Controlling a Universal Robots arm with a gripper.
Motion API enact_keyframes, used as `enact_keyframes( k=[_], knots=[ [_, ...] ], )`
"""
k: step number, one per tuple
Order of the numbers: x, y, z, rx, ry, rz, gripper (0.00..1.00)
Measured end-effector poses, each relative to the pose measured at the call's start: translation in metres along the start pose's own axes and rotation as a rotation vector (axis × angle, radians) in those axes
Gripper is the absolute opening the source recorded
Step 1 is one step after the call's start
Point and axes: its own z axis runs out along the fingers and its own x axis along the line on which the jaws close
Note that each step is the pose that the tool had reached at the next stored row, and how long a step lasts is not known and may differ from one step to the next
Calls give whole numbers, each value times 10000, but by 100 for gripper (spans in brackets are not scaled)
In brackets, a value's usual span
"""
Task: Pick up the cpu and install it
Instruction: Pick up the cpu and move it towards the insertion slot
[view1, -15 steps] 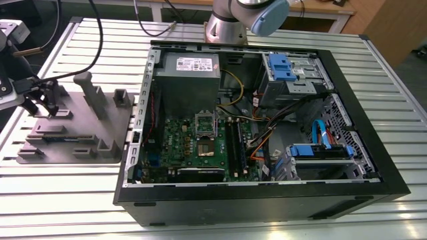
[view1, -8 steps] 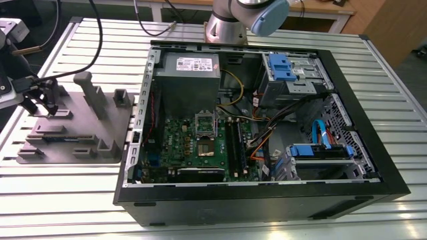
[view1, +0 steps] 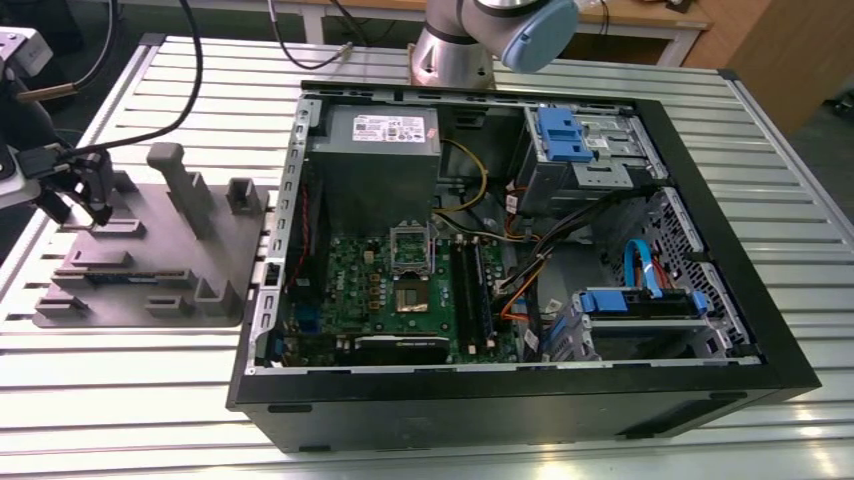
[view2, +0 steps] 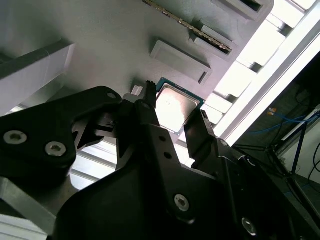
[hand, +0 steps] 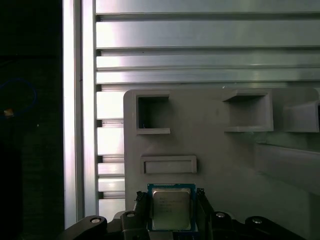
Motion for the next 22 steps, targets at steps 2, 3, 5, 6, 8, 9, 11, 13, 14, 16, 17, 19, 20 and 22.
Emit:
enact_keyframes(
  k=[2,3,5,6,8,9,11,13,14,16,17,19,20,22],
  knots=[
    [0,0,-7,1,1,0,47],
    [0,0,-9,0,0,0,47],
    [0,1,-13,0,-1,1,47],
    [0,1,-14,-1,-1,0,47],
    [0,1,-17,0,0,0,47],
    [-1,1,-32,0,0,0,47],
    [-1,2,-63,0,0,0,47],
    [-1,3,-67,1,1,0,47],
    [-1,3,-68,0,1,0,47],
    [-1,3,-72,0,0,0,47],
    [-1,3,-72,0,0,0,47],
    [-2,3,-76,0,0,0,47],
    [-1,3,-78,0,1,0,47],
    [-2,3,-78,-1,-2,0,47]
  ],
)
